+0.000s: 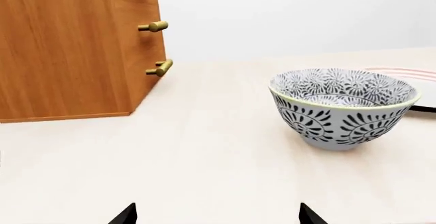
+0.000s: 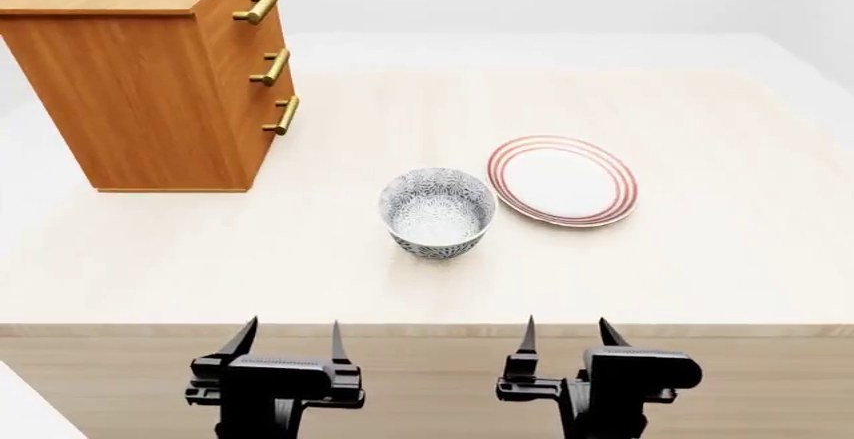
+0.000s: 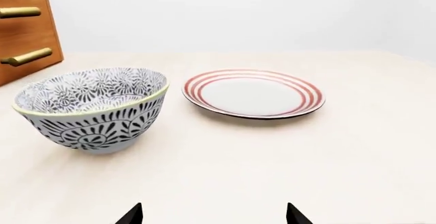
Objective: Open the bottom drawer of the cabinet.
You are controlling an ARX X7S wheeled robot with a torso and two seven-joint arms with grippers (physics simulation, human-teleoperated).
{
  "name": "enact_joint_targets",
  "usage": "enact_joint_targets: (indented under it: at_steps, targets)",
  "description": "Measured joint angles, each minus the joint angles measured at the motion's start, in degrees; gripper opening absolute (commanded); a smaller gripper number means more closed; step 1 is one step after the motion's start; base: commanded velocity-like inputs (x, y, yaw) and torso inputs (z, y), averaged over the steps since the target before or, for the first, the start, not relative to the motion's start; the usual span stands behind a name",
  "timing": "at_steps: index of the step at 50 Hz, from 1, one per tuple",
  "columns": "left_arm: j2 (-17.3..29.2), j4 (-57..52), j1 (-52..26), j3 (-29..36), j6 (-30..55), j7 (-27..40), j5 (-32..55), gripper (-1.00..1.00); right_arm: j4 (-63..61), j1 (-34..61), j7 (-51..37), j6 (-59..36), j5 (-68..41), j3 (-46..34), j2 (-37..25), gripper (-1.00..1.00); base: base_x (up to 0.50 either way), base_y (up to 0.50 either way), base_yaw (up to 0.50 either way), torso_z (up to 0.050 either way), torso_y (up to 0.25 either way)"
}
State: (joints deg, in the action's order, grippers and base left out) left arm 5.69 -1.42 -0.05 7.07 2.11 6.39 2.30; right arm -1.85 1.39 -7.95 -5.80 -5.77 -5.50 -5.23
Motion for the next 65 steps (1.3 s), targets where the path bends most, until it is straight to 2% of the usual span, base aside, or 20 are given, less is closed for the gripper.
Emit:
enact_joint_targets:
  at_steps: [11, 19, 28, 65]
  targets:
    - [1.54, -15.59, -4.04, 0.01, 17.92, 0.67, 1.33, 1.00, -15.94, 2.17, -2.42, -15.68, -0.65, 0.01, -2.43, 1.00, 0.00, 0.00, 0.00, 0.000, 0.000]
    - [1.92, -19.57, -5.54, 0.42, 23.03, 1.18, 1.81, 1.00, -20.83, 3.09, -3.24, -20.83, -1.42, 0.40, -3.24, 1.00, 0.00, -0.19, 0.00, 0.000, 0.000]
    - [2.39, -20.76, -6.41, 0.75, 25.19, 1.64, 2.15, 1.00, -22.99, 3.71, -4.06, -23.46, -1.77, 0.39, -3.76, 1.00, 0.00, 0.00, 0.00, 0.000, 0.000]
    - [3.88, -19.82, -7.24, 1.91, 25.26, 3.41, 2.92, 1.00, -22.39, 4.13, -5.09, -23.90, -3.33, -0.53, -4.95, 1.00, 0.50, 0.00, 0.00, 0.000, 0.000]
